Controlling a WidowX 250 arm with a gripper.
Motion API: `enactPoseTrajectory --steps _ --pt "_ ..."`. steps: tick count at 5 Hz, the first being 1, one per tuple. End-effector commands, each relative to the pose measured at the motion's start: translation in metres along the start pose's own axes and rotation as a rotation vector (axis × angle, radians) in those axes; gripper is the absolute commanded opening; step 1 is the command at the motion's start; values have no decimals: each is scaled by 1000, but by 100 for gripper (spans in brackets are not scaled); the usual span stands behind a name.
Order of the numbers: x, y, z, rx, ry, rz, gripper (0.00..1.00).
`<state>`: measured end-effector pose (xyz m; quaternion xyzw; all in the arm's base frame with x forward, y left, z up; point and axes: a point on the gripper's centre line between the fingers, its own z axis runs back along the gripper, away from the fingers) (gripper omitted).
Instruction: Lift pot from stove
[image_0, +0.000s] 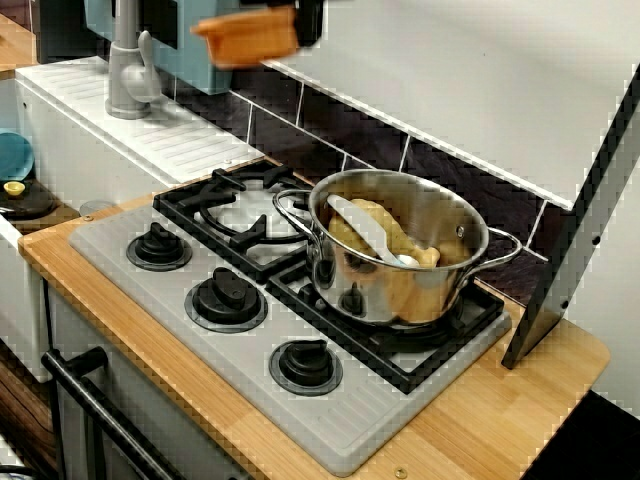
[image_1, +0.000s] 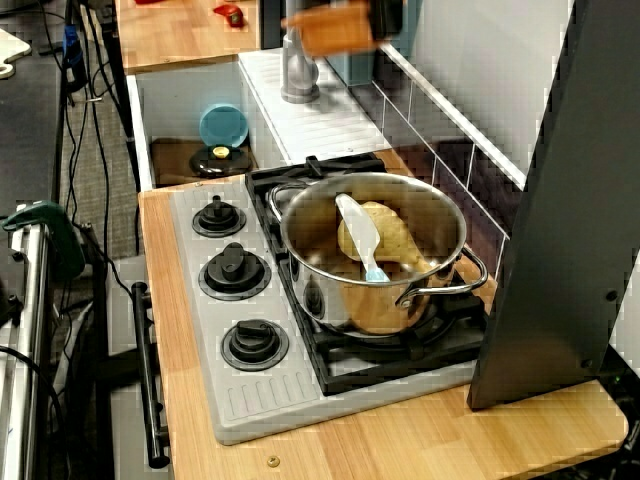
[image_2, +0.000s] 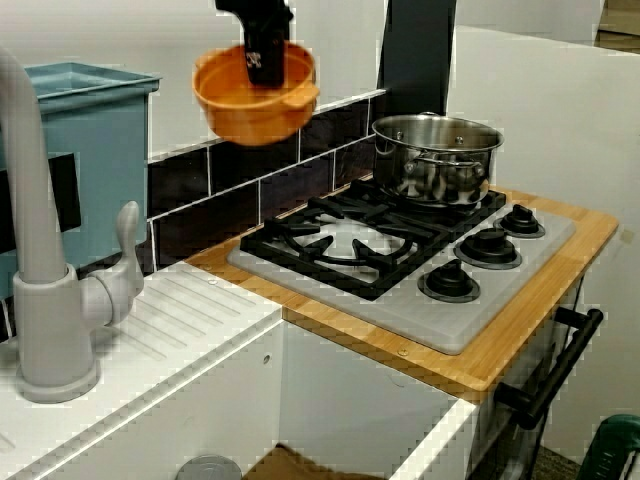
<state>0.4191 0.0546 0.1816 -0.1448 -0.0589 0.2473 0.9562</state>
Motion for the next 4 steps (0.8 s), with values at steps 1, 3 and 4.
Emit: enactPoseTrajectory --steps 1,3,4 --pt "1 0 41 -64 -81 -148 0" --pt "-15 -3 42 -38 -143 -305 0" --pt "-29 -7 45 -36 -150 -363 0"
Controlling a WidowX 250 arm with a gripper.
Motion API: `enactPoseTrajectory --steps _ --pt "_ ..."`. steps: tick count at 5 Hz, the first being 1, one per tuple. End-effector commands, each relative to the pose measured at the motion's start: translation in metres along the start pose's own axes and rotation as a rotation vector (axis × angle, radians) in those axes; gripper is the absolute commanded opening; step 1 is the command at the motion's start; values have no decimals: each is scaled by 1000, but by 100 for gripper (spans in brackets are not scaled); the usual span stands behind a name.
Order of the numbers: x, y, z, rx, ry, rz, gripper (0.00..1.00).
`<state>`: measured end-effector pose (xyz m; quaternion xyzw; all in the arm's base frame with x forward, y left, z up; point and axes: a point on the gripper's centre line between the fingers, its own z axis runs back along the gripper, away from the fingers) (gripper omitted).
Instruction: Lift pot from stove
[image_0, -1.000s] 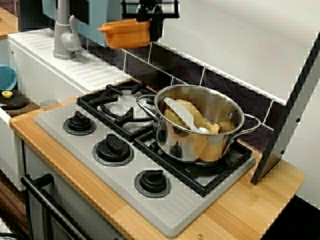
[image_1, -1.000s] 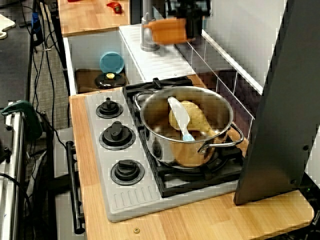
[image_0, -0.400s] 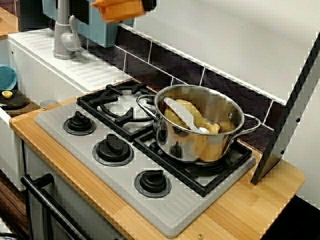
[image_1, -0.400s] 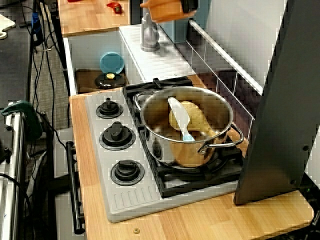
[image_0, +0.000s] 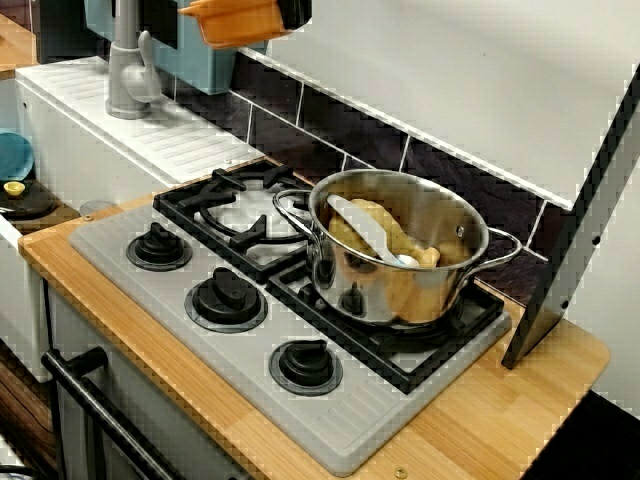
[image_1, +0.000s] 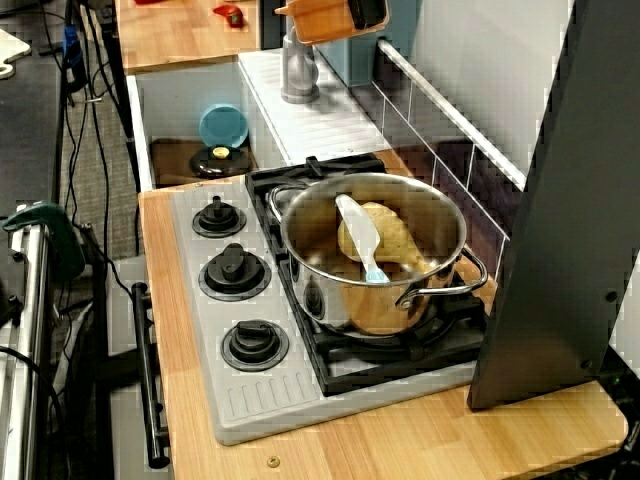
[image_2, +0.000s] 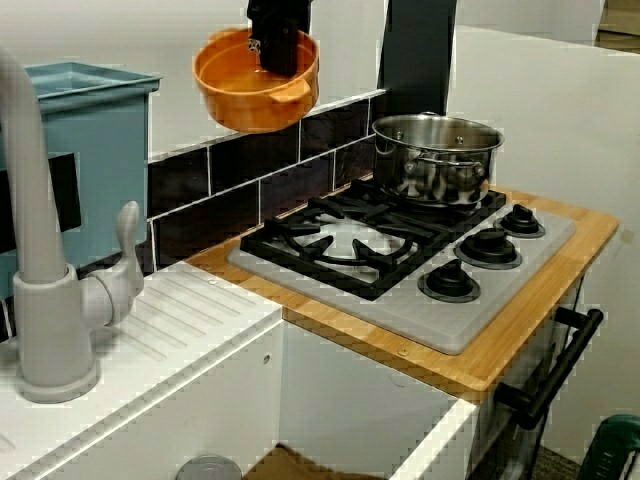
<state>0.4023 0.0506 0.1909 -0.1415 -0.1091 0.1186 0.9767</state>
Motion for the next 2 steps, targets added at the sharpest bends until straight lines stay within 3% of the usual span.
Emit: enactPoseTrajectory --steps 1,2 --pt "-20 -19 39 -11 -90 -133 0" --pt "-31 -25 44 -26 -83 -161 0"
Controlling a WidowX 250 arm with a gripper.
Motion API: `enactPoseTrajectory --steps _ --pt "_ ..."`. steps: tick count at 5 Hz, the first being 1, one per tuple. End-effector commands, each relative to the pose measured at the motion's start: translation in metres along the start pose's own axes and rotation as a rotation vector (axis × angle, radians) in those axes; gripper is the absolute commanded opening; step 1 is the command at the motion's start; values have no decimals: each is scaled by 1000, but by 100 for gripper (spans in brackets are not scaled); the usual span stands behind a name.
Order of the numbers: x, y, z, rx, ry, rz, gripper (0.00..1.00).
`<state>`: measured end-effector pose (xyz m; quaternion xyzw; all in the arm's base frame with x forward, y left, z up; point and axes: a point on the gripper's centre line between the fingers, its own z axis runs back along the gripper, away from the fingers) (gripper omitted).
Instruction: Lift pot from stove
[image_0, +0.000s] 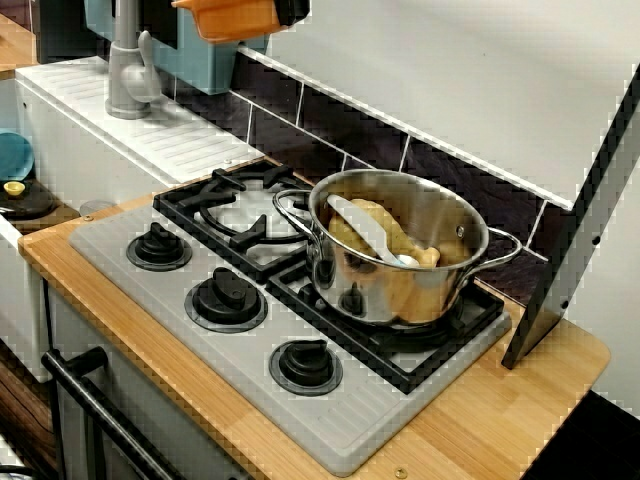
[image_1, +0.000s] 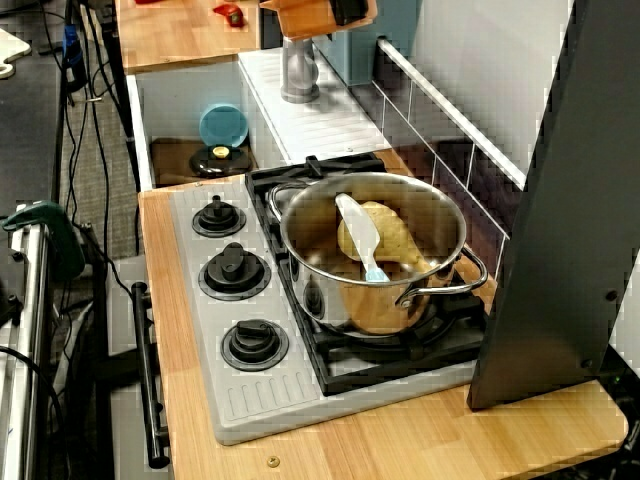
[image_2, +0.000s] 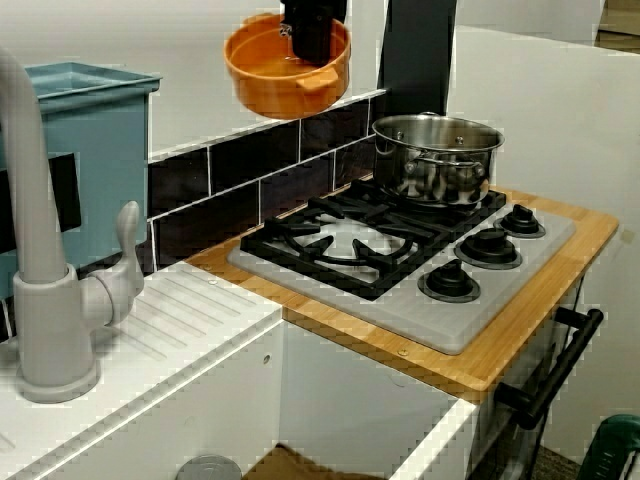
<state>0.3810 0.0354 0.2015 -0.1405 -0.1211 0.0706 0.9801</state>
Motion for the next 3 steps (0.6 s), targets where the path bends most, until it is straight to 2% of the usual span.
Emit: enactPoseTrajectory --steps 1,3 --pt "-17 -20 36 -21 -75 -89 0" --pt "-30 -32 43 -40 -87 -144 0"
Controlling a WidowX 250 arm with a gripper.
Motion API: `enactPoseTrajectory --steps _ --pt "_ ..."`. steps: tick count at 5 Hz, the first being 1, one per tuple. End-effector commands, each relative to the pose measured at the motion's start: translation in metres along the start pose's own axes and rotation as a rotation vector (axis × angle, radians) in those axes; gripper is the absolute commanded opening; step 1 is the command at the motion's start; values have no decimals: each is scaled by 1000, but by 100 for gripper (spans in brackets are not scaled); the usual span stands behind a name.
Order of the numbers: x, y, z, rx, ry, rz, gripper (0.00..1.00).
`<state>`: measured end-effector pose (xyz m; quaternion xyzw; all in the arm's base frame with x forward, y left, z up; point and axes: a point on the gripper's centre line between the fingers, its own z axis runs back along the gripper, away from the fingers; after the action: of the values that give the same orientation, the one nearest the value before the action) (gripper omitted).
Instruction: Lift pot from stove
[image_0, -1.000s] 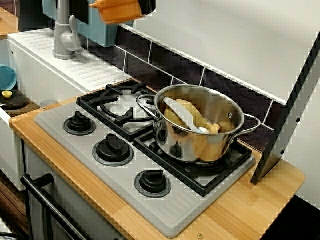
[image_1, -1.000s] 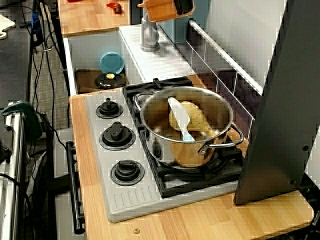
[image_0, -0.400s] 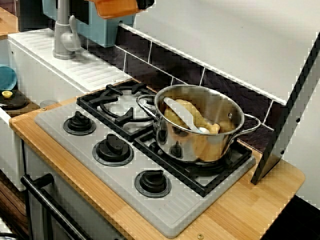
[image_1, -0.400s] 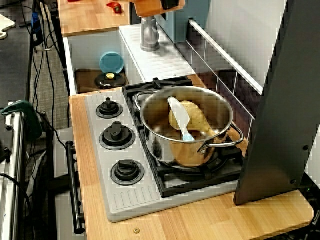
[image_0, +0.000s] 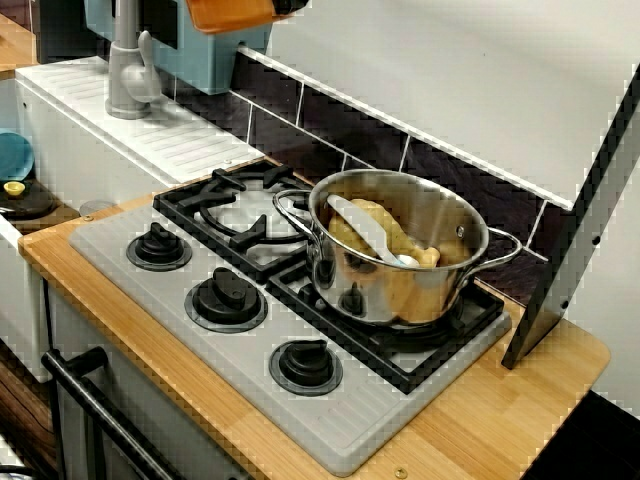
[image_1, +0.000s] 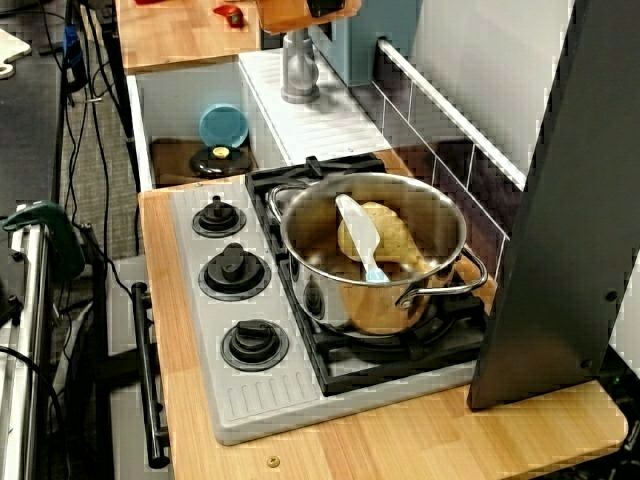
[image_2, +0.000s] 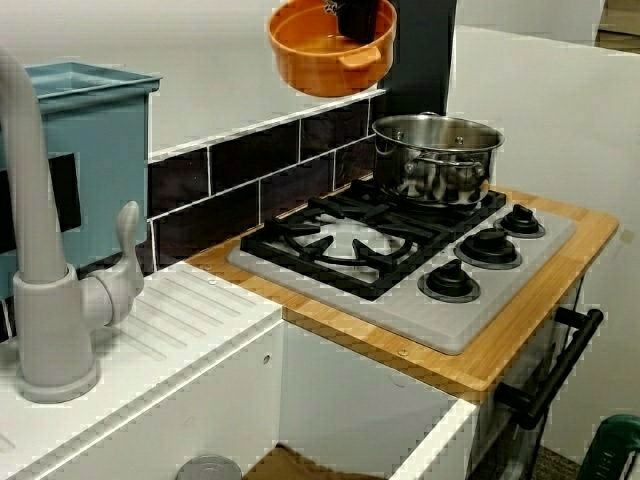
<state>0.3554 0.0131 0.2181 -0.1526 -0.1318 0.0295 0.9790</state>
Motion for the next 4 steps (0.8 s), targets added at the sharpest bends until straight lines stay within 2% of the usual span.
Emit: enactPoseTrajectory --steps 1,4 --pt "-14 -15 25 0 -80 -101 0" --pt "-23 -19 21 10 -79 -125 0"
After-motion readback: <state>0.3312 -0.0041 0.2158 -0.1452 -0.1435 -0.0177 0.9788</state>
